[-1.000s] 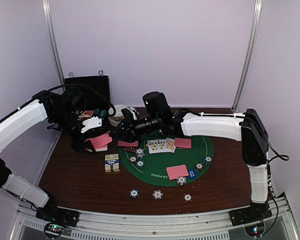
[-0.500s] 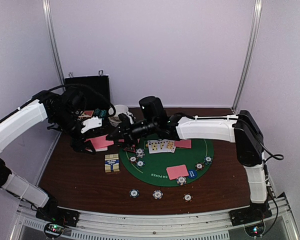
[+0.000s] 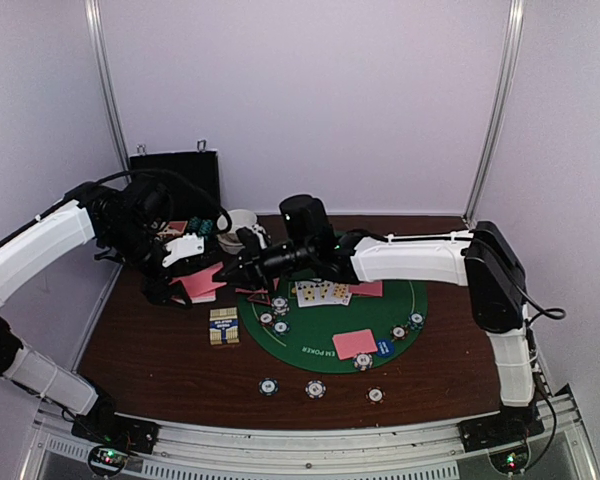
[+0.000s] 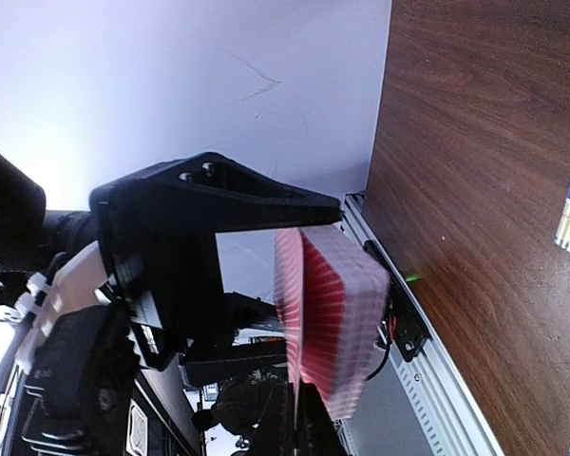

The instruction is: Distribute texas hold em gaming equipment

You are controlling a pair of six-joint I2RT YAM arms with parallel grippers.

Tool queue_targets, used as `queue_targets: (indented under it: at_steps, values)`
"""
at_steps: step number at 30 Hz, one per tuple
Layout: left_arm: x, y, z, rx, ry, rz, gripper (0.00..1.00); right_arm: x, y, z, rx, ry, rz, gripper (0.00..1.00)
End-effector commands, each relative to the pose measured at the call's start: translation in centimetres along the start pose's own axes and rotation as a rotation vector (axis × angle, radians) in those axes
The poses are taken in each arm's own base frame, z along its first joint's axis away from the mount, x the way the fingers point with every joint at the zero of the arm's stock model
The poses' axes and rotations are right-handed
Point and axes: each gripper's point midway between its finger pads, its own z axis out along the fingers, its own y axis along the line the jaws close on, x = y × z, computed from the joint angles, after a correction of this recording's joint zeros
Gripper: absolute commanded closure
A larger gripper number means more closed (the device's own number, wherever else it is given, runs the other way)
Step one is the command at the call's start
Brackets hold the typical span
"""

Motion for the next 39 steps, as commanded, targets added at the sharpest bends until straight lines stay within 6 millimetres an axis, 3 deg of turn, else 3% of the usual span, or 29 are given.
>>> queue_targets:
  at_steps: [1, 8, 14, 23, 28, 34, 39]
  values:
    - [-0.2, 0.4, -0.6, -0.038, -0.025, 0.019, 1.00, -0.1, 1.3, -2.6, -0.030, -0.029, -0.028, 1.00]
    - [-0.2, 0.4, -0.5, -0.040, -0.022, 0.019, 1.00, -1.1, 0.1, -7.0, -0.022, -0.103, -0.018, 1.00]
    - [0.0, 0.4, -0.5, -0.041, -0.016, 0.017, 1.00, -2.1, -2.6, -12.2, 0.023, -0.188, 0.010, 1.00]
    - [-0.1, 0.4, -0.4, -0.038, -0.018, 0.012, 1.00, -3.4, -11.7, -23.9, 0.291, -0.354, 0.068, 1.00]
    - [-0.3, 0.4, -0.5, -0.036, -0.024, 0.012, 1.00, -4.2, -17.0, -28.4, 0.468, -0.398, 0.093, 1.00]
    - [-0.2, 0.4, -0.6, -0.039, -0.024, 0.011, 1.00, -5.9, -21.1, -29.9, 0.519, -0.424, 0.123, 1.00]
    - [-0.5, 0.2, -0.9, -0.029, -0.030, 0.011, 1.00, -7.1, -22.0, -29.8, 0.516, -0.435, 0.111, 1.00]
